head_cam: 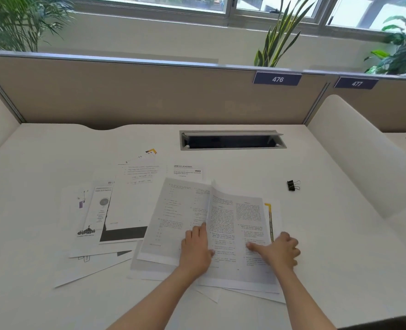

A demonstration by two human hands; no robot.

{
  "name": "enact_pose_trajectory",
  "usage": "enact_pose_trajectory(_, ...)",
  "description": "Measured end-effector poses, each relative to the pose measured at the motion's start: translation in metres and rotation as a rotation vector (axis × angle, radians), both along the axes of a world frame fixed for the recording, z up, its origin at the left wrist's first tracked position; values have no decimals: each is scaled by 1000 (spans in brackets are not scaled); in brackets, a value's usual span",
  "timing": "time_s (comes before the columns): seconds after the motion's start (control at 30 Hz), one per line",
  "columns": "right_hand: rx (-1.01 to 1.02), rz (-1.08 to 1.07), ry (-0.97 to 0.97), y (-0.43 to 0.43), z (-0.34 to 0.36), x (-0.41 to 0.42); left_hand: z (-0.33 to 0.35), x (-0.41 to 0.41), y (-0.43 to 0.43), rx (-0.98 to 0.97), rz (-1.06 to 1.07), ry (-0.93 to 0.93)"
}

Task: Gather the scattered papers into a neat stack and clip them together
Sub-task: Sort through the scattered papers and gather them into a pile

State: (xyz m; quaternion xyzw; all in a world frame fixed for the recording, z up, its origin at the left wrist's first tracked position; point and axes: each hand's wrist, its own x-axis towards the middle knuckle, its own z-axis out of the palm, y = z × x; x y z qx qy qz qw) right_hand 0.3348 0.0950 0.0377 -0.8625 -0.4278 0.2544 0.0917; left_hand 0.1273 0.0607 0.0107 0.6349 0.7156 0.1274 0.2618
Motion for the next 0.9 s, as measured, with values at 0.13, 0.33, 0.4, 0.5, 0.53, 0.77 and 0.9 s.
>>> enact_pose_trajectory(0.13, 19, -38, 84, 5, 2, 4, -8, 3, -2, 1, -10, 73)
enact_pose_trajectory(0.33, 44, -4, 227, 2, 6, 14, -15, -9, -3, -85, -96, 111)
enact_pose_trajectory(0.4, 113, -28, 300, -1, 7, 18, -16, -9, -2, -93, -129, 132)
enact_pose_trajectory(0.5, 186, -28, 404, -4, 9, 27, -17, -9, -2, -76, -131, 96)
enact_pose_trajectory(0.53, 183, 5, 420, -5, 9, 30, -16, -9, -2, -55, -117, 46)
enact_pose_trajectory(0.77, 223, 63, 530, -4, 11, 46, -6, -34, -4, 151, 204, -134)
enact_pose_trajectory(0.9, 260, -31, 659, 2, 17, 54, -5, -65, -7, 44, 381, 152)
